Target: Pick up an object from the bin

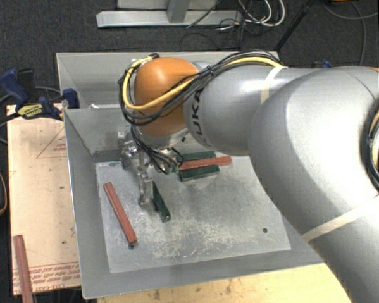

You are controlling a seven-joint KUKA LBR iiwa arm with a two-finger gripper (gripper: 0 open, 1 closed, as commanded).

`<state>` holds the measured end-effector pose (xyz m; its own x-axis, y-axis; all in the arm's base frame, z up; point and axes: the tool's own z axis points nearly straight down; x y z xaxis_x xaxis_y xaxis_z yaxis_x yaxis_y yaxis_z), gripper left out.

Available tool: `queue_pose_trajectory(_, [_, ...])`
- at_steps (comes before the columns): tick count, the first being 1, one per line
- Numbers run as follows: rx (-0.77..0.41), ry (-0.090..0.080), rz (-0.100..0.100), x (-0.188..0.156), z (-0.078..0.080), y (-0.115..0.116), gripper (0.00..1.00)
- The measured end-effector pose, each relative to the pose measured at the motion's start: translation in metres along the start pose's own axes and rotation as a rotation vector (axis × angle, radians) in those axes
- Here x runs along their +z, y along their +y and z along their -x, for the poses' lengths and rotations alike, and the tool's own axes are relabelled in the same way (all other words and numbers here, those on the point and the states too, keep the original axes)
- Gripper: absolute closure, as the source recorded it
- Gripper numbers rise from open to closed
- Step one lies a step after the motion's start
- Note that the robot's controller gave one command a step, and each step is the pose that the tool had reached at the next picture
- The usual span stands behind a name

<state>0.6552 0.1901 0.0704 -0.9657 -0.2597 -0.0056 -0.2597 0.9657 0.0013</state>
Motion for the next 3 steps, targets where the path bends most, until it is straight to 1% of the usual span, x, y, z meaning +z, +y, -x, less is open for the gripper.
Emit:
queue_pose_trajectory(1, [0.217, 0.002, -0.004, -0.031, -0.029, -0.118, 0.0])
queue_pose_trajectory(2, [0.214, 0.003, -0.001, -0.03, -0.028, -0.114, 1.0])
queue_pose_trajectory(3, [-0.072, 0.002, -0.002, -0.062, -0.049, -0.128, 1.0])
